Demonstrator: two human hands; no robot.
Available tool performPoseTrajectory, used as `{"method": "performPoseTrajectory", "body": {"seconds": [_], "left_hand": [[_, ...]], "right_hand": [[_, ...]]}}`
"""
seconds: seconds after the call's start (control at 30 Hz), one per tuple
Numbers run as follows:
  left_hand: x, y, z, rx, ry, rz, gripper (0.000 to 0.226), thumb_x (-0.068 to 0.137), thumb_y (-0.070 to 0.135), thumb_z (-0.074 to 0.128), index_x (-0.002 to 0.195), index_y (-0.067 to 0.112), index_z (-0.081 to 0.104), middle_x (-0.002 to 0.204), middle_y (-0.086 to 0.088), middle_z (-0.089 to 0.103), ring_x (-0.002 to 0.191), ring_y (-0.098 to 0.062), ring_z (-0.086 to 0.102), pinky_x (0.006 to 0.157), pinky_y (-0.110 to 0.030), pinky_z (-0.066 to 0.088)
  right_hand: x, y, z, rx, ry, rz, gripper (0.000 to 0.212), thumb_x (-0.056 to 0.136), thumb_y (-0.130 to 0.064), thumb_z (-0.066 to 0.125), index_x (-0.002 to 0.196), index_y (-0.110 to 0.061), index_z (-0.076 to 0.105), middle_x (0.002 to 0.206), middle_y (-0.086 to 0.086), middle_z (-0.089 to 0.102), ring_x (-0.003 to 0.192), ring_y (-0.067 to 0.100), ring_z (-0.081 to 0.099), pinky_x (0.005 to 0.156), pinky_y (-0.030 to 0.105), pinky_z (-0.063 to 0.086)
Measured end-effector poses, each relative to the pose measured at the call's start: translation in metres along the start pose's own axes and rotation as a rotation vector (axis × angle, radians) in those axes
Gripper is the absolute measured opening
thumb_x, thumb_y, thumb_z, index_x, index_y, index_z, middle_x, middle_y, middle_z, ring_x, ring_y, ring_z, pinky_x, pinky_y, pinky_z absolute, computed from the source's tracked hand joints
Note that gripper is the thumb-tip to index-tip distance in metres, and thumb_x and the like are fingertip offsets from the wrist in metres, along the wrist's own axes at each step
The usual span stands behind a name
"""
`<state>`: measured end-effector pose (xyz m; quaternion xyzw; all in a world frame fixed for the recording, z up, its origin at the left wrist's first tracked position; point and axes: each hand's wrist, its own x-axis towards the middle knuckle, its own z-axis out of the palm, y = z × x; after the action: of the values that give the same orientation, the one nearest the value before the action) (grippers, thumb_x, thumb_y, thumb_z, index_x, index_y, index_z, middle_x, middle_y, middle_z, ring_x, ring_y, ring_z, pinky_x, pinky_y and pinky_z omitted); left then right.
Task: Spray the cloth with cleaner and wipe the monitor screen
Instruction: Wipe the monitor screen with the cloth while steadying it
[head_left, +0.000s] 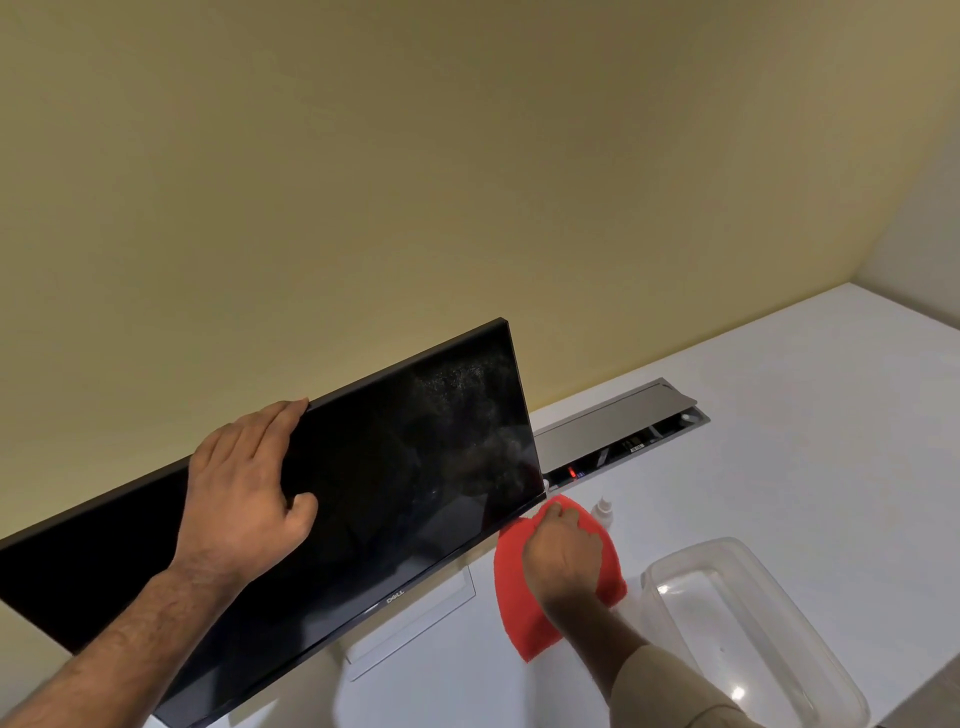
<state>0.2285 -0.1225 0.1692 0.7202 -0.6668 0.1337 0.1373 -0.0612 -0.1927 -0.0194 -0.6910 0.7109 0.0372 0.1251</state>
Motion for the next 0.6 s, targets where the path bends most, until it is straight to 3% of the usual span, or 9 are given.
{"method": "performPoseTrajectory", "body": {"seconds": [0.1, 0.27, 0.4, 0.53, 0.6], "left_hand": [[0.0, 0.0, 0.001, 0.003, 0.005, 0.0, 0.088, 0.06, 0.036, 0.046, 0.145, 0.015, 0.044, 0.137, -0.007, 0.056, 0.121, -0.03, 0.052, 0.106, -0.047, 0.033], [0.001, 0.0, 0.002, 0.007, 0.017, 0.001, 0.087, 0.06, 0.036, 0.047, 0.144, 0.015, 0.045, 0.136, -0.008, 0.057, 0.121, -0.03, 0.052, 0.106, -0.046, 0.033], [0.001, 0.001, 0.001, -0.001, 0.025, 0.001, 0.088, 0.06, 0.036, 0.046, 0.145, 0.014, 0.045, 0.137, -0.008, 0.057, 0.121, -0.03, 0.052, 0.106, -0.046, 0.032], [-0.002, 0.0, 0.001, -0.005, 0.01, -0.004, 0.088, 0.06, 0.034, 0.049, 0.146, 0.015, 0.044, 0.138, -0.007, 0.056, 0.123, -0.029, 0.051, 0.107, -0.046, 0.032], [-0.002, 0.0, 0.001, -0.006, 0.002, 0.0, 0.088, 0.059, 0.033, 0.051, 0.146, 0.015, 0.044, 0.138, -0.007, 0.056, 0.123, -0.029, 0.052, 0.108, -0.046, 0.032]], "right_hand": [[-0.006, 0.005, 0.006, 0.078, 0.064, 0.032, 0.054, 0.098, -0.036, 0.044, 0.146, -0.015, 0.035, 0.131, 0.007, 0.057, 0.114, 0.027, 0.06, 0.097, 0.041, 0.051], [-0.005, 0.007, -0.007, 0.206, 0.143, -0.092, 0.052, 0.102, -0.036, 0.035, 0.152, -0.022, 0.029, 0.14, 0.004, 0.051, 0.12, 0.026, 0.056, 0.102, 0.043, 0.048], [-0.001, 0.0, -0.015, 0.212, 0.11, -0.098, 0.051, 0.1, -0.032, 0.039, 0.149, -0.018, 0.034, 0.136, 0.006, 0.054, 0.119, 0.027, 0.057, 0.102, 0.043, 0.047], [-0.006, -0.003, -0.013, 0.076, 0.056, -0.047, 0.044, 0.094, -0.032, 0.057, 0.134, -0.017, 0.051, 0.126, 0.004, 0.059, 0.114, 0.024, 0.06, 0.1, 0.04, 0.049], [-0.012, -0.003, -0.013, 0.169, 0.172, -0.037, 0.038, 0.095, -0.033, 0.052, 0.129, -0.018, 0.056, 0.118, 0.004, 0.063, 0.106, 0.024, 0.062, 0.095, 0.04, 0.051]]}}
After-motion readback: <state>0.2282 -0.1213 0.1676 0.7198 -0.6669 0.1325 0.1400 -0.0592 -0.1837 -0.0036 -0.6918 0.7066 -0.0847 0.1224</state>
